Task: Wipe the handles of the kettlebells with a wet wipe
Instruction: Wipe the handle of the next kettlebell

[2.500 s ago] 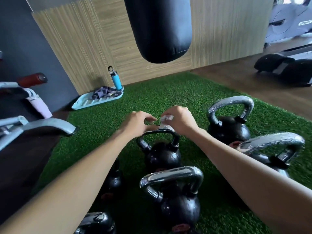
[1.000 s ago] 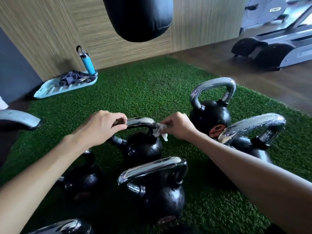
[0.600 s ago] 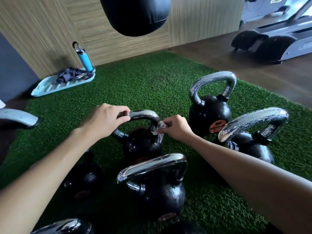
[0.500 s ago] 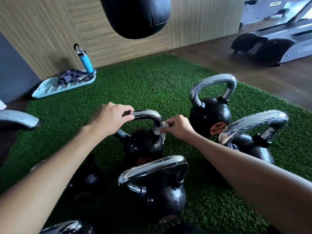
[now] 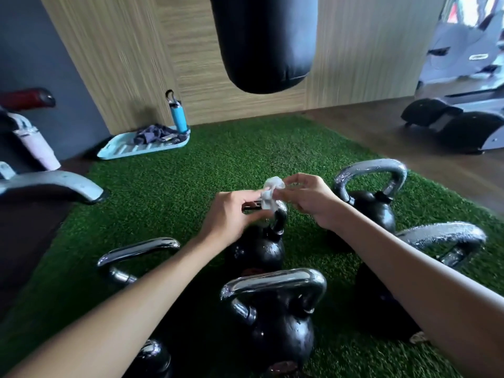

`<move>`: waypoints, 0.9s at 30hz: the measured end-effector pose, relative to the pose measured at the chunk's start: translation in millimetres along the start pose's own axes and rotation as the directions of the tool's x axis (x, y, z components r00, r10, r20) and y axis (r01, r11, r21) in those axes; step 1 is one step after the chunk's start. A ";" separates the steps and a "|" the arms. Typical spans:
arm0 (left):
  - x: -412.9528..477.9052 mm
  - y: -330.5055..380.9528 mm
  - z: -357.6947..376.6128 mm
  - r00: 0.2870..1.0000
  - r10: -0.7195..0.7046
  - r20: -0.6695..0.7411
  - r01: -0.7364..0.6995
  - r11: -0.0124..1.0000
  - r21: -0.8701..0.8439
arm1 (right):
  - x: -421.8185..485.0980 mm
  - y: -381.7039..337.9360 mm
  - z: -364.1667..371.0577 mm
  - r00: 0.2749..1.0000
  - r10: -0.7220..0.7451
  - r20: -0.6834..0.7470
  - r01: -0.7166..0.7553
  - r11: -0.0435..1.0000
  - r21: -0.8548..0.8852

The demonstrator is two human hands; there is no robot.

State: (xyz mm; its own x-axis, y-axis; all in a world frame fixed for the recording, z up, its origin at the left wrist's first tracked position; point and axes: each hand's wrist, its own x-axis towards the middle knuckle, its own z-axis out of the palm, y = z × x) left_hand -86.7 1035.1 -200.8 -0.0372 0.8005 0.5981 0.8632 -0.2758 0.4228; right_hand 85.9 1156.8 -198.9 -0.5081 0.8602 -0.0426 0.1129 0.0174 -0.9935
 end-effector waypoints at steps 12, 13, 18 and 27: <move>10.4 -21.3 -30.4 0.989 -0.082 -0.126 0.094 0.991 0.090 | -2.8 -31.1 20.7 0.984 0.043 0.171 -0.043 0.999 -0.005; 12.1 -28.6 -33.4 0.987 -0.096 -0.126 0.111 0.987 0.120 | 2.1 -28.9 20.9 0.991 -0.007 0.132 0.021 0.994 -0.110; 18.1 -54.7 -33.6 0.991 -0.137 0.012 0.128 0.950 0.286 | 23.0 -13.1 38.2 0.971 -0.205 0.120 0.225 0.632 -0.742; 37.4 -50.3 -27.5 0.824 -0.440 0.356 0.369 0.895 0.252 | 23.9 -11.5 47.7 0.972 -0.233 0.028 0.156 0.551 -0.820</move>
State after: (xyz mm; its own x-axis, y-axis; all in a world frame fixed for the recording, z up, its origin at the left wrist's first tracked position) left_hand -145.4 1064.2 -181.0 -0.2314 0.9707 0.0646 0.8855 0.1827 0.4272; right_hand 31.7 1152.8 -193.6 -0.5439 0.8180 0.1874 0.6832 0.5613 -0.4671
